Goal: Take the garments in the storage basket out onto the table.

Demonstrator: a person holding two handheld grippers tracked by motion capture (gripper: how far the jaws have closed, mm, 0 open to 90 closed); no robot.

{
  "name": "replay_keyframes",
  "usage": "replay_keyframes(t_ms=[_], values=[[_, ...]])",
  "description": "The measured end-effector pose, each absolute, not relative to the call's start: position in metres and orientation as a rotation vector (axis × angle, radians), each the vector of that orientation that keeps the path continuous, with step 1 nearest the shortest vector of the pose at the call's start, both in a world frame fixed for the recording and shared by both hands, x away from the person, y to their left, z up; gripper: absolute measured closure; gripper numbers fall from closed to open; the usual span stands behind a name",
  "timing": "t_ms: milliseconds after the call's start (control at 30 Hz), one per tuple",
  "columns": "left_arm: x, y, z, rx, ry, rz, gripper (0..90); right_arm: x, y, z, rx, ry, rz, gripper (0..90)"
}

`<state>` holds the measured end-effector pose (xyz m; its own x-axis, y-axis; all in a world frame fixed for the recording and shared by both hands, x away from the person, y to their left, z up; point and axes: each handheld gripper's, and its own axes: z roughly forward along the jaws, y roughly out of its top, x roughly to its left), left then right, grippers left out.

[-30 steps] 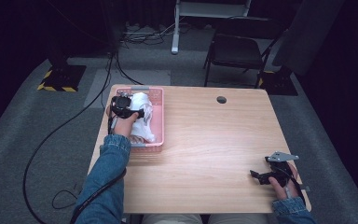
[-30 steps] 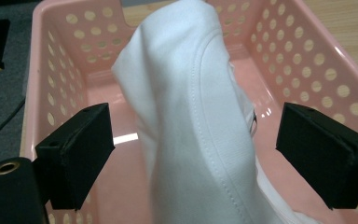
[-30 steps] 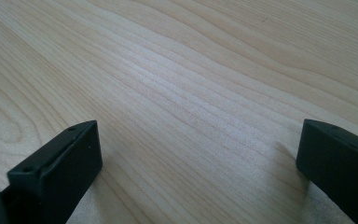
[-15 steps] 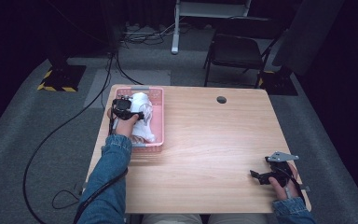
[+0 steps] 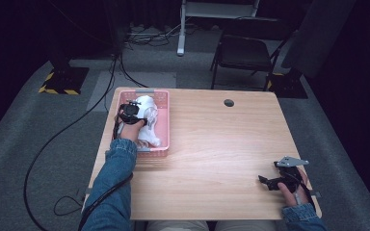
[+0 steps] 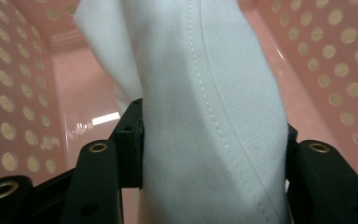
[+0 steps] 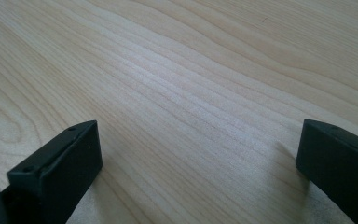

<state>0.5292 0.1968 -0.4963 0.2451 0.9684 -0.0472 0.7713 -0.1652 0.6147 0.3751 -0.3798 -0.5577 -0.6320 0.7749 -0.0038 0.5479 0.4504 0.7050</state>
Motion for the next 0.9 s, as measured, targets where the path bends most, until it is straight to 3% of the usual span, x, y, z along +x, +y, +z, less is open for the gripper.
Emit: replay_keyframes(t_ms=[467, 900], values=[[0.528, 0.196, -0.487, 1.978, 1.590, 0.487, 48.5, 0.375, -0.380, -0.558, 1.128, 2.380, 0.979, 0.0], [0.523, 0.191, -0.450, 1.941, 1.571, 0.492, 48.6, 0.375, -0.380, -0.558, 1.129, 2.380, 0.979, 0.0]])
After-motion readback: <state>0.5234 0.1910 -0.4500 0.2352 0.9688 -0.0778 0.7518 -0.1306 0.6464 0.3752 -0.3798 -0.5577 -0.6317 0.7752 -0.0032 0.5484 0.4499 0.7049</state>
